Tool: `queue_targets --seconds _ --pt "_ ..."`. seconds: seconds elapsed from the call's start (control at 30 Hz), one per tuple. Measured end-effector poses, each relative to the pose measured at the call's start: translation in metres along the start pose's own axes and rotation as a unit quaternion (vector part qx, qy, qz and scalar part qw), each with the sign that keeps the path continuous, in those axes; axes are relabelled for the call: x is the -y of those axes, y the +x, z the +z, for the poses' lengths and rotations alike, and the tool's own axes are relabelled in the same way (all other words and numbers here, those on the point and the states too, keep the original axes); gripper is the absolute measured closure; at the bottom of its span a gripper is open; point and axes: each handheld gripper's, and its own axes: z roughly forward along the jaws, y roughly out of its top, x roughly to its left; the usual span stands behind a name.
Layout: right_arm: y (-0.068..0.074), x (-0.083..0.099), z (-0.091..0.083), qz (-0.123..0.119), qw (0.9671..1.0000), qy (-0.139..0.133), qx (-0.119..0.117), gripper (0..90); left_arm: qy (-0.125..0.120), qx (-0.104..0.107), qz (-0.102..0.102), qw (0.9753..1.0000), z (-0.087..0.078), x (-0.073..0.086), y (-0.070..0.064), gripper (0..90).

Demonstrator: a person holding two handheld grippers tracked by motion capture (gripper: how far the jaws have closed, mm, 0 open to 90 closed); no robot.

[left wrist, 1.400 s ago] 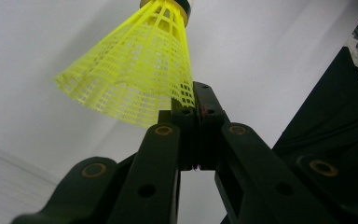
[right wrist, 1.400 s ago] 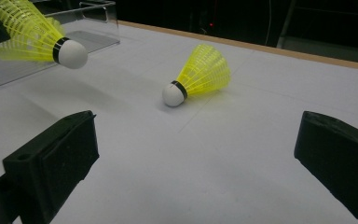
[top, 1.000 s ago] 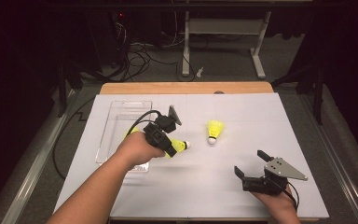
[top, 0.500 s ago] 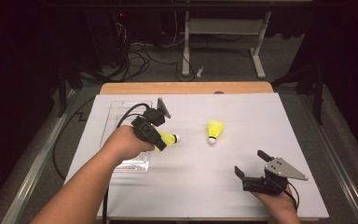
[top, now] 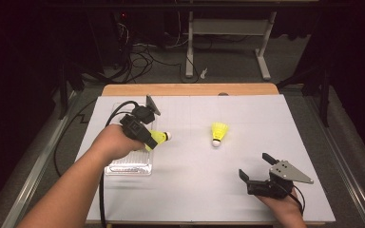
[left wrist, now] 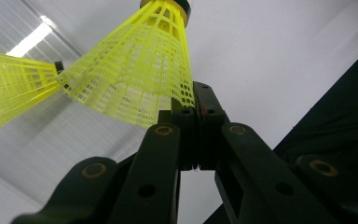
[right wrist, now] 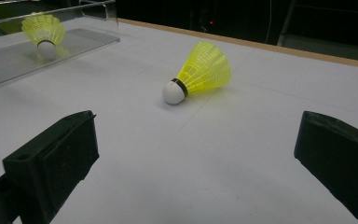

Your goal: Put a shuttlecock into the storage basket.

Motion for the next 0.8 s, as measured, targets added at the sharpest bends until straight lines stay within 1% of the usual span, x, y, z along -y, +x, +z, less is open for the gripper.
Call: queue_targets --seconds 0.13,0.47,0.8 --pt "0.0 0.0 0.0 0.0 1.0 0.0 0.0 0.3 -0.004 -0.006 -0.007 0.9999 -0.004 0.005 0.007 89.2" --pt "0.0 0.0 0.0 0.001 1.0 0.0 -0.001 0.3 -0.011 -0.01 -0.024 0.9996 -0.013 0.016 0.019 89.2" --pt "0.0 0.0 0.0 0.0 1.0 0.001 -0.001 0.3 -0.01 -0.019 -0.038 0.999 -0.016 0.026 0.031 89.2"
